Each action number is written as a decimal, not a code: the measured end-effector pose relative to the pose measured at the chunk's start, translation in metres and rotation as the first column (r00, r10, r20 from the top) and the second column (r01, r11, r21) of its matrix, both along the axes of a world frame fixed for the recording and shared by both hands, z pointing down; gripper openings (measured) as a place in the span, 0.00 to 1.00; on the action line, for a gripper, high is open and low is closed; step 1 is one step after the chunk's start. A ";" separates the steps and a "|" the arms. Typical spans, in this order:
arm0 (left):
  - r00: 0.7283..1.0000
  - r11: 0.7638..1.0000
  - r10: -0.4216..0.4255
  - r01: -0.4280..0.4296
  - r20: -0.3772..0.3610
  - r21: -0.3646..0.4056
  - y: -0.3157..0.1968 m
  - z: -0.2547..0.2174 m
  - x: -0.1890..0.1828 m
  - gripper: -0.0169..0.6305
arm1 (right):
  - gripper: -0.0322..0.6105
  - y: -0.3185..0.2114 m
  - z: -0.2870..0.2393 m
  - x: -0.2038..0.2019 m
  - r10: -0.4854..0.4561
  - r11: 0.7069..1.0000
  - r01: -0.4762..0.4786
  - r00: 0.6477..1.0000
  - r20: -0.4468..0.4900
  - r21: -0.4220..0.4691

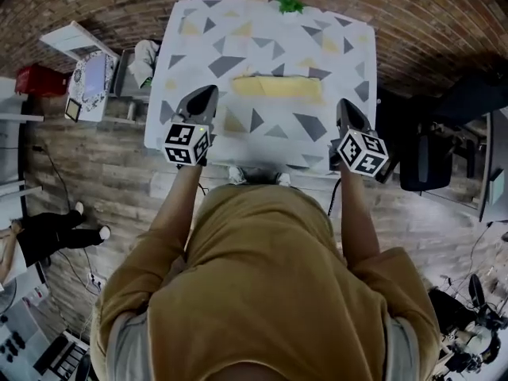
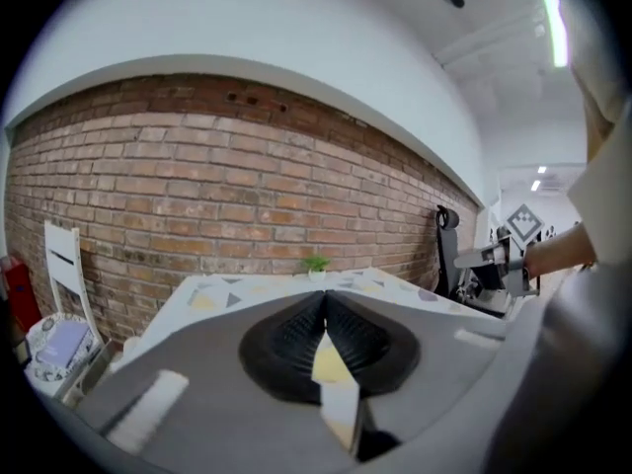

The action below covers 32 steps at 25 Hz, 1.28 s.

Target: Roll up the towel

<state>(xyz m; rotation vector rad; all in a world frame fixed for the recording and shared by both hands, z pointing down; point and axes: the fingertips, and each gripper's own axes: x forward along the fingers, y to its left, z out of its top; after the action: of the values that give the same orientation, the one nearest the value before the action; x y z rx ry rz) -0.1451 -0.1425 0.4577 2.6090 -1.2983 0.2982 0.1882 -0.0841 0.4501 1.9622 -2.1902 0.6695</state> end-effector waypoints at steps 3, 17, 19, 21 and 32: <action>1.000 0.993 -0.009 0.011 -0.020 0.120 -0.001 -0.051 -0.010 0.12 | 0.06 0.007 -0.053 -0.002 -0.010 0.992 0.016 0.999 -0.045 0.127; 0.996 0.889 -0.058 0.084 -0.071 0.450 0.026 -0.226 -0.045 0.12 | 0.06 0.047 -0.232 0.001 0.023 0.872 0.088 0.975 -0.219 0.482; 0.995 0.872 -0.065 0.094 -0.077 0.480 0.034 -0.244 -0.049 0.12 | 0.06 0.053 -0.253 0.001 0.037 0.856 0.092 0.971 -0.238 0.509; 0.994 0.853 -0.081 0.109 -0.076 0.511 0.042 -0.259 -0.053 0.12 | 0.06 0.059 -0.267 0.003 0.054 0.840 0.097 0.964 -0.260 0.533; 0.983 0.824 -0.162 0.184 -0.088 0.535 0.075 -0.271 -0.067 0.12 | 0.06 0.091 -0.266 0.027 0.134 0.846 0.040 0.949 -0.285 0.531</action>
<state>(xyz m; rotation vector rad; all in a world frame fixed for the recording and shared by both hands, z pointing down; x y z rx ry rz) -0.2118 -0.0678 0.1869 2.8767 -1.8110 -0.1871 0.2154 0.0065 0.1845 2.1690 -2.2847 -0.2880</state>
